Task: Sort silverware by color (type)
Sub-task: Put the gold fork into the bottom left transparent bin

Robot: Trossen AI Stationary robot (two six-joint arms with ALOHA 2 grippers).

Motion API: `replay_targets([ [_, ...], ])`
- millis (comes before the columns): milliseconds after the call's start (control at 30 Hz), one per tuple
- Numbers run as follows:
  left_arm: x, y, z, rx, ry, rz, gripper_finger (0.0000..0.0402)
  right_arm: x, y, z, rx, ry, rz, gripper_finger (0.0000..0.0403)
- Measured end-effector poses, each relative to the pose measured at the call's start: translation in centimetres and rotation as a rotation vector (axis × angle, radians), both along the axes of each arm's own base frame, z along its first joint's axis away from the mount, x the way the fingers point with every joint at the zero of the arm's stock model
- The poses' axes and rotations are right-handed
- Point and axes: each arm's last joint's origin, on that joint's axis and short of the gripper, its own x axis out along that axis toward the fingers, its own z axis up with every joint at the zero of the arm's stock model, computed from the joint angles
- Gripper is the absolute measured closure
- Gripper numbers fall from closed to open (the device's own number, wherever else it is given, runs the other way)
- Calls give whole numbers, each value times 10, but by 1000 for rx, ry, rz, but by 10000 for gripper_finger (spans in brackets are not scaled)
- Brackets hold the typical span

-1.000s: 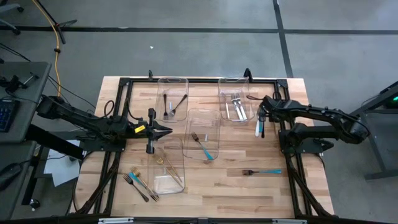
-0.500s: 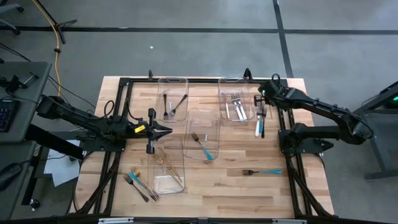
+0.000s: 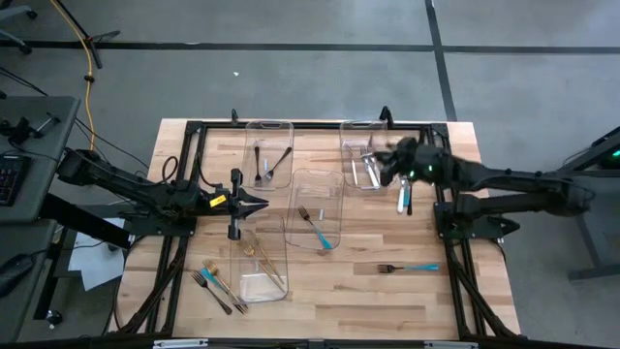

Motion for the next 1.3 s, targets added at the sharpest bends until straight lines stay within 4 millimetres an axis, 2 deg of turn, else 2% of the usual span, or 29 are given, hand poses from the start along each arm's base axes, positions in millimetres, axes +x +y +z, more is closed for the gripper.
replay_targets([
  [200,0,0,0,0,0,0,378,24,39,-26,-112,-263,236,402],
  [333,0,0,0,0,0,0,378,38,57,-36,-199,-313,332,402],
  [633,4,-1,-4,4,19,0,365,74,67,-47,-330,-314,382,402],
  [833,20,1,-10,-19,0,17,305,99,72,-42,-359,-353,470,402],
  [1067,55,7,-15,-154,67,71,215,127,77,-31,-382,-388,552,402],
  [1167,73,8,-16,-168,95,83,190,135,78,-30,-385,-394,554,402],
  [1300,91,5,-19,-157,135,10,174,138,78,-32,-384,-384,555,402],
])
